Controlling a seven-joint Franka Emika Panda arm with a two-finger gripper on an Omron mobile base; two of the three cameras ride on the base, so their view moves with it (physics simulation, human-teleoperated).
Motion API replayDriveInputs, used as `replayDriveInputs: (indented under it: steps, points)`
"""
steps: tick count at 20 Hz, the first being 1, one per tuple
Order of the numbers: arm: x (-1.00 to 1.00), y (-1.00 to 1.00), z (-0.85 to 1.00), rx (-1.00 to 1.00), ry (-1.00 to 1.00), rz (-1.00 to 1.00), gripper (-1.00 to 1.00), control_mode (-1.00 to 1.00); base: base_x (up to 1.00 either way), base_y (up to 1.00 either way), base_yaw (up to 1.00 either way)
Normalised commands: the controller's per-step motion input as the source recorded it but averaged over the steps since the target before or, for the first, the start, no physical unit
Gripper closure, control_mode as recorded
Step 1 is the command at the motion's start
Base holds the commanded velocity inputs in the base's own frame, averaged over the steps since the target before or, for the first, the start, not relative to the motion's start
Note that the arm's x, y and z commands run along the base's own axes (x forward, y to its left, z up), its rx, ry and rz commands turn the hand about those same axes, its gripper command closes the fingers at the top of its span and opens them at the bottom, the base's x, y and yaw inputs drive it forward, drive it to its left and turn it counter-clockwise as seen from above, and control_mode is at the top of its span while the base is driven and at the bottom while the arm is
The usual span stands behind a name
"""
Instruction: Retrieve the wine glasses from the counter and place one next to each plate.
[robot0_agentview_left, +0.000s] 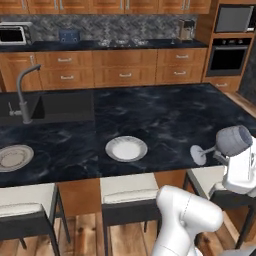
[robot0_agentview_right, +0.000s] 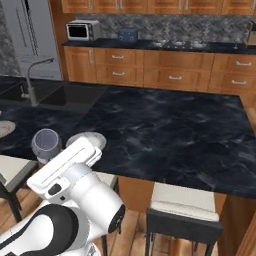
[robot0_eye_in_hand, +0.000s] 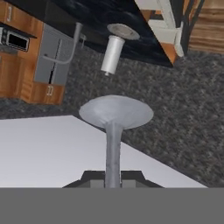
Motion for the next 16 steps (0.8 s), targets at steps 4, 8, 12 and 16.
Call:
replayDriveInputs:
  steps: [4, 8, 12, 16]
  points:
    - [0.00, 0.00, 0.00, 0.00, 0.00, 0.00, 1.00, 1.00, 0.74, -0.07, 0.00]
    - [0.00, 0.00, 0.00, 0.00, 0.00, 0.00, 1.00, 1.00, 0.72, -0.18, 0.00]
    - [0.00, 0.00, 0.00, 0.00, 0.00, 0.00, 1.00, 1.00, 0.80, -0.16, 0.00]
    - [0.56, -0.22, -0.02, 0.00, 0.03, 0.00, 1.00, -1.00, 0.21, -0.04, 0.00]
